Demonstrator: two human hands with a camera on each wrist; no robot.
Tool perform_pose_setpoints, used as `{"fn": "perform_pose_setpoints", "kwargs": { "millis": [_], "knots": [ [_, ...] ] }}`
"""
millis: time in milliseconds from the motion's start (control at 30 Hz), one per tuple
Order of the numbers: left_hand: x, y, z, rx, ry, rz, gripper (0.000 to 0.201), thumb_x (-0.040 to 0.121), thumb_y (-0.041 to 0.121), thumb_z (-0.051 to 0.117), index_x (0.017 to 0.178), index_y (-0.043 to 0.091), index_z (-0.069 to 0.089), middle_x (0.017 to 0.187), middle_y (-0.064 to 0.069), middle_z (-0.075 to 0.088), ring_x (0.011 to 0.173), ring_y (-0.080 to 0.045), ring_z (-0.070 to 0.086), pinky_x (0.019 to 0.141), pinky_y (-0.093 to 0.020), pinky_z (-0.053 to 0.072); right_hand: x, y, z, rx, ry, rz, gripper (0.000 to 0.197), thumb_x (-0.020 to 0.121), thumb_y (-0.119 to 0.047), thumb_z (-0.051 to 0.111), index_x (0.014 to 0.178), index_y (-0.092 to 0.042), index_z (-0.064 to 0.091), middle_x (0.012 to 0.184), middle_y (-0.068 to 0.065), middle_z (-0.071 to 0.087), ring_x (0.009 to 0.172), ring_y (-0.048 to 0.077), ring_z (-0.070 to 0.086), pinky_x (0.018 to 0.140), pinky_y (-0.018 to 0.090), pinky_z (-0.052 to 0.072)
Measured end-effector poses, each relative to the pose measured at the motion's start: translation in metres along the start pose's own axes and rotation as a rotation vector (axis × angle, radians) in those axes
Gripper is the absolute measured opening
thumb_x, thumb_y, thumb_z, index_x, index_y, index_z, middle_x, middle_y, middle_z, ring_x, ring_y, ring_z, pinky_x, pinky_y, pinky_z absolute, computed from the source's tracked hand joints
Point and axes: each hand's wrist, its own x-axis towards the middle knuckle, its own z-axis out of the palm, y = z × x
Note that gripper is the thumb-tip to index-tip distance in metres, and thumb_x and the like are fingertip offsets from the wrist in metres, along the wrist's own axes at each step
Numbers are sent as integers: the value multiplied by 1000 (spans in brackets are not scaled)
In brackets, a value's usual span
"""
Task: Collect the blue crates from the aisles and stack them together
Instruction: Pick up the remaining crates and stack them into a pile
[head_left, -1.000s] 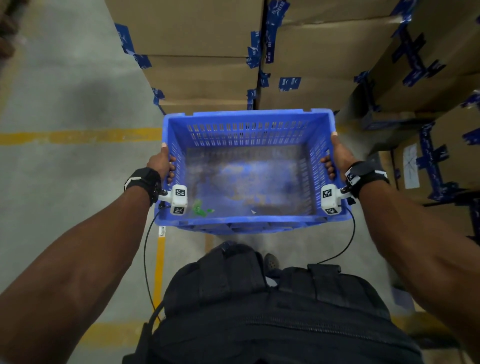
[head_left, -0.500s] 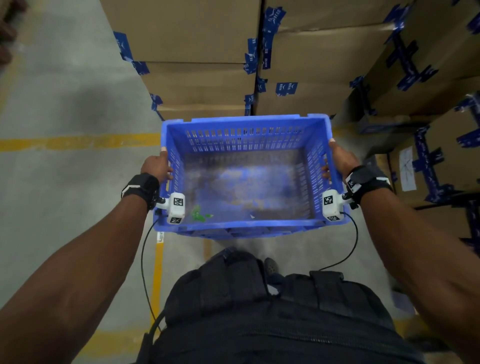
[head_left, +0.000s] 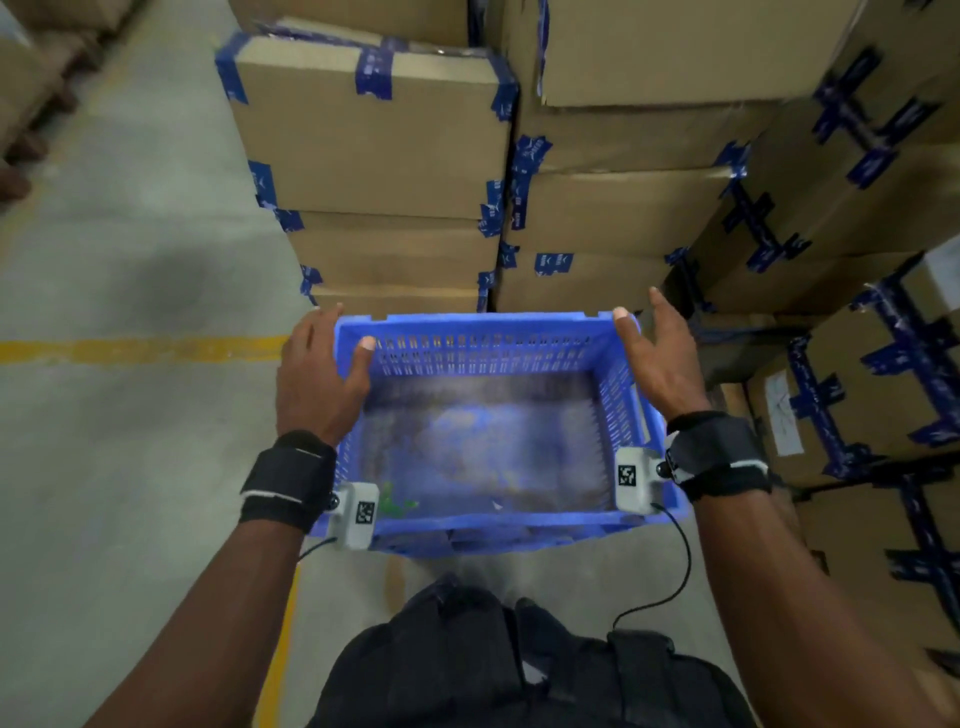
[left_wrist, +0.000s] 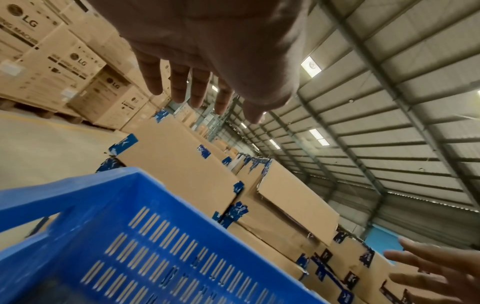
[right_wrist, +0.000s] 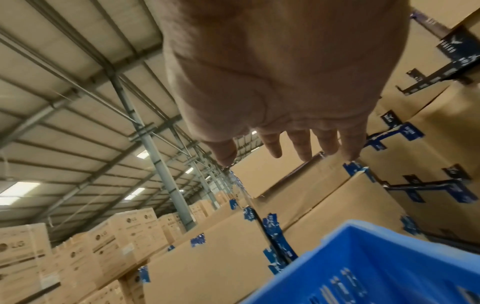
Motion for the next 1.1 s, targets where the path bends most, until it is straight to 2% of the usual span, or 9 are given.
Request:
{"fn": "perform_pose_setpoints", "kwargs": {
  "millis": [167, 333, 433, 567, 667, 733, 900, 1000, 1100],
  "knots": [
    [-22, 23, -19, -27, 79, -32, 58, 96, 51, 46, 140, 13, 52, 141, -12, 55, 132, -30, 48, 112, -39, 37, -18, -48, 17, 95, -71, -91, 69, 100, -51, 52, 157, -16, 32, 162, 6, 32, 150, 22, 27, 123, 42, 20],
    [-67, 35, -53, -8, 214, -186, 57, 94, 49, 46, 138, 14, 54, 142, -11, 55, 136, -28, 46, 112, -40, 37, -38, -85, 49, 230, -235, -197, 67, 100, -48, 54, 156, -17, 34, 161, 1, 34, 150, 18, 27, 124, 39, 20],
    [-109, 36, -77, 24, 309, -293, 54, 94, 48, 47, 137, 16, 55, 140, -9, 56, 135, -27, 47, 112, -38, 36, -63, -108, 73, 268, -371, -299, 67, 99, -48, 55, 155, -17, 35, 160, -1, 36, 149, 15, 29, 123, 40, 22],
    [-177, 39, -108, 52, 416, -476, 53, 95, 53, 45, 137, 21, 54, 139, -5, 55, 135, -23, 46, 111, -42, 39, -106, -133, 103, 312, -584, -424, 64, 100, -46, 54, 156, -20, 35, 160, -5, 35, 149, 12, 28, 123, 41, 23],
    [-237, 42, -135, 93, 504, -614, 54, 95, 55, 43, 138, 24, 53, 141, -3, 52, 135, -22, 44, 110, -41, 39, -147, -155, 126, 317, -729, -493, 66, 99, -50, 55, 155, -21, 36, 161, -1, 35, 149, 14, 28, 123, 42, 23],
    [-284, 40, -155, 132, 567, -724, 54, 95, 56, 41, 139, 26, 51, 144, -2, 50, 136, -21, 42, 110, -42, 39, -185, -172, 141, 284, -831, -556, 68, 97, -55, 54, 155, -23, 37, 160, -2, 37, 149, 14, 28, 122, 41, 24],
    [-415, 34, -206, 212, 769, -971, 55, 94, 59, 41, 140, 29, 50, 147, -3, 48, 138, -24, 41, 110, -47, 38, -308, -212, 176, 180, -1046, -778, 61, 100, -44, 55, 152, -16, 42, 159, 2, 39, 148, 16, 31, 123, 37, 20],
    [-494, 32, -238, 256, 880, -1105, 59, 92, 60, 40, 140, 28, 51, 149, -6, 47, 138, -27, 41, 110, -50, 39, -399, -229, 196, 136, -1149, -930, 60, 100, -46, 55, 151, -16, 45, 158, 4, 41, 148, 18, 32, 124, 38, 20],
    [-587, 36, -272, 295, 991, -1237, 62, 90, 61, 40, 140, 27, 52, 150, -7, 46, 138, -28, 41, 110, -50, 38, -513, -239, 210, 83, -1321, -1050, 63, 98, -52, 54, 152, -22, 42, 160, 0, 37, 150, 18, 26, 124, 41, 19]
  ]
}}
